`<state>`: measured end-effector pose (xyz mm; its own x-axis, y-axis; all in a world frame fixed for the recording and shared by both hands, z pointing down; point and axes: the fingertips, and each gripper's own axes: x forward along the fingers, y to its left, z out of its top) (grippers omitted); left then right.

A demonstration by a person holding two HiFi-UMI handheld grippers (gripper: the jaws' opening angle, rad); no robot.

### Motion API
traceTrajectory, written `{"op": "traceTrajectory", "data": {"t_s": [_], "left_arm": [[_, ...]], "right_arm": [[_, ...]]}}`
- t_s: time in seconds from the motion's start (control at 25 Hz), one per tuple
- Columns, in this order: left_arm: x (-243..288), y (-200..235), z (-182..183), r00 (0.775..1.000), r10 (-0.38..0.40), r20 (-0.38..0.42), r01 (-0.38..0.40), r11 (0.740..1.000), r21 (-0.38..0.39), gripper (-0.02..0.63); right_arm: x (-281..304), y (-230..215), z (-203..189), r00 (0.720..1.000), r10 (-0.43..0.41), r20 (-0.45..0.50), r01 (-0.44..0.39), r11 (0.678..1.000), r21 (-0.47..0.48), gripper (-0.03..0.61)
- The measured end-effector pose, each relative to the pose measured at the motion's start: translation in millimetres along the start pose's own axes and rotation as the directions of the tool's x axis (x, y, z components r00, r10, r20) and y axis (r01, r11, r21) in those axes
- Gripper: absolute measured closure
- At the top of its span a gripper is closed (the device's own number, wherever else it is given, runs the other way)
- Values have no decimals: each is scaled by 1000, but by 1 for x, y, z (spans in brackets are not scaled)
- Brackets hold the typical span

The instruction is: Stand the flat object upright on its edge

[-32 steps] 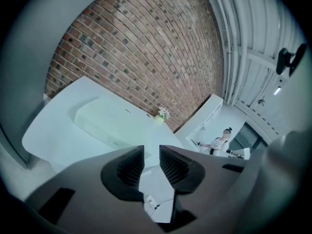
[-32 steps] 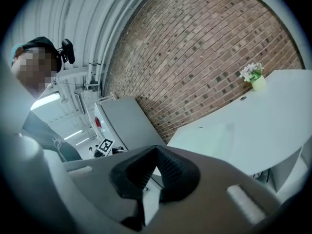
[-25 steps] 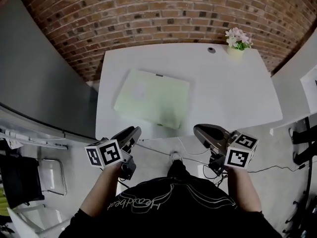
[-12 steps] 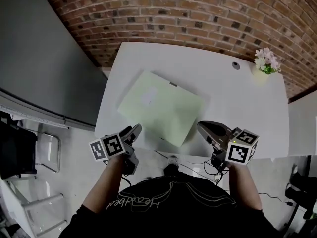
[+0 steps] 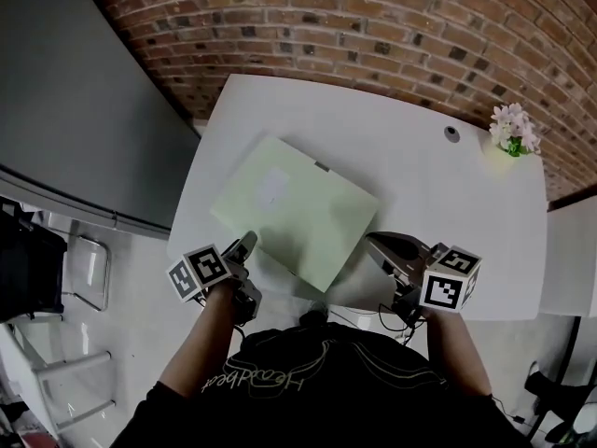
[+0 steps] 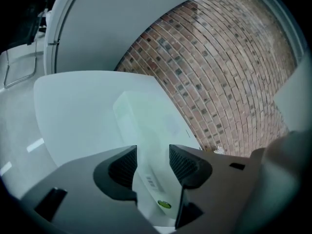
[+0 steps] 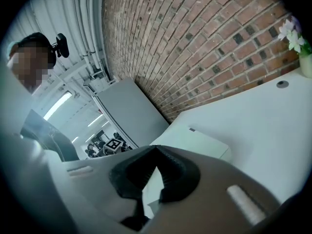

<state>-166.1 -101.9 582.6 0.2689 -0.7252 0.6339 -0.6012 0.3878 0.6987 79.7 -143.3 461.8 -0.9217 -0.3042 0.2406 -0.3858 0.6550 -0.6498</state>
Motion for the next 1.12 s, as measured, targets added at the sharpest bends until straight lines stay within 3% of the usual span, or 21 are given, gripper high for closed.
{"op": "traceTrajectory", "data": {"t_s": [0.16,0.24,0.48,0.84,1.12], "left_arm": [[7,4,-4,999,27,17,-27,999,-38,411],[9,5,-5,999,41,26,-40,998,-48,443],[13,9,-5,998,63,23,-63,998,-25,443],[19,10,13,996,74,-51,-69,992,103,443],[29,12,33,987,72,-146,-37,973,229,443]], "right_arm": [[-8,-5,0,1000,14,6,-14,1000,0,574],[-11,-6,0,1000,20,11,-20,1000,-1,574],[-21,-8,-6,1000,7,20,-7,1000,-2,574],[-26,-11,-13,998,-62,13,61,998,10,574],[-18,-24,-11,988,-150,21,149,988,37,573]]}}
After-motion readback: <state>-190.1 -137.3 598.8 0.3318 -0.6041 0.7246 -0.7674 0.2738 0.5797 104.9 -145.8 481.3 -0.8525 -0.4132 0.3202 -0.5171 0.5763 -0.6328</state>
